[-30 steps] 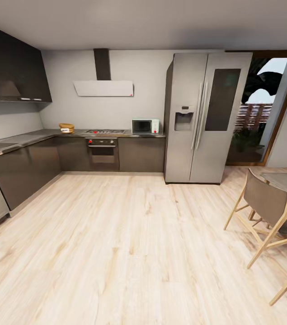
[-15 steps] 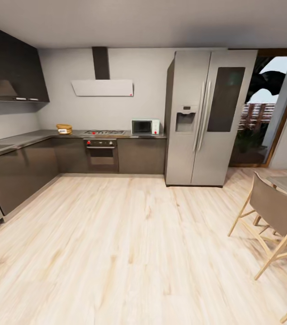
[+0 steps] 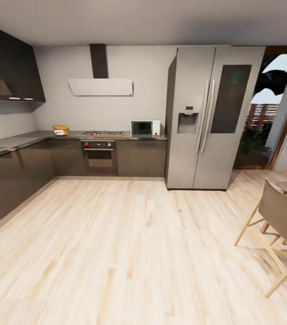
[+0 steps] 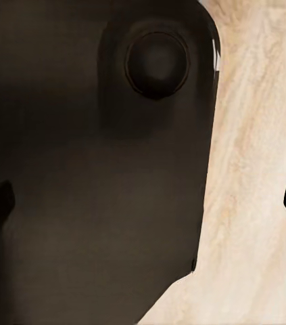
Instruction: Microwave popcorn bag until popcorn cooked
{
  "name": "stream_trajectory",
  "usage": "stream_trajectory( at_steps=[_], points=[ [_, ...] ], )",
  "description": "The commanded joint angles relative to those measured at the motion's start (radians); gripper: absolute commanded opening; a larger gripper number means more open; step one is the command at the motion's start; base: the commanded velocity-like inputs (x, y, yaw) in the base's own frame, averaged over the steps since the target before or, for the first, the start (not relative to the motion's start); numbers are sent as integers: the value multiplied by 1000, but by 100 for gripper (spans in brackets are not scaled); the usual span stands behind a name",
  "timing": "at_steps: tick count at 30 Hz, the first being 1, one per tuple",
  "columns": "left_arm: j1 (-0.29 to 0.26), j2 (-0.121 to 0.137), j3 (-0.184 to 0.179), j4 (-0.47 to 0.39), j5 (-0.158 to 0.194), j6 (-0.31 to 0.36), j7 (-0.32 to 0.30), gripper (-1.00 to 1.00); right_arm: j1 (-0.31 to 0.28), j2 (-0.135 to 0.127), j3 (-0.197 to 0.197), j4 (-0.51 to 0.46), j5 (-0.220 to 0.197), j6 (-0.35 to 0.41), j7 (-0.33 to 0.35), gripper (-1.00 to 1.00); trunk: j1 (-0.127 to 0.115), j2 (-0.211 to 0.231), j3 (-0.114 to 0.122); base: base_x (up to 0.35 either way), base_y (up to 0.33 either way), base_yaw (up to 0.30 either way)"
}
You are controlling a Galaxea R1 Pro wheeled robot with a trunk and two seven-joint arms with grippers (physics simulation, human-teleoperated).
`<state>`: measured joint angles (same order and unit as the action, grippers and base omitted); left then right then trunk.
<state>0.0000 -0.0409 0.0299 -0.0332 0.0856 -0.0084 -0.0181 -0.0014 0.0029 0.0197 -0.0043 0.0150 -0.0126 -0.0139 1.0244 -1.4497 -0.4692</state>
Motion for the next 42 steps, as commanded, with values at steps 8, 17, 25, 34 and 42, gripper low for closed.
stream_trajectory(
  at_steps=[8, 17, 25, 34, 42],
  points=[
    [0, 0, 2, -1, 9, 0, -2, 100, 0, 1, 2, 0, 0, -2, -1, 100, 1, 0, -1, 323, 0, 0],
    [0, 1, 2, -1, 8, -1, -3, 100, 0, 2, 3, 0, 2, -5, 0, 100, 1, 0, -1, 323, 35, 0],
    [0, 0, 2, -1, 8, -1, -3, 100, 0, 3, 2, 0, 1, -36, -1, 100, 1, 0, -1, 323, 87, 0],
    [0, -1, 2, -1, 8, -1, -3, 100, 0, 2, 2, 0, 0, -58, -1, 100, 1, 0, -1, 323, 88, 0],
    [0, 1, 2, -1, 9, 1, -3, 100, 0, 2, 0, 0, -5, -67, -1, 100, 1, 0, -1, 323, 64, 0]
  ],
)
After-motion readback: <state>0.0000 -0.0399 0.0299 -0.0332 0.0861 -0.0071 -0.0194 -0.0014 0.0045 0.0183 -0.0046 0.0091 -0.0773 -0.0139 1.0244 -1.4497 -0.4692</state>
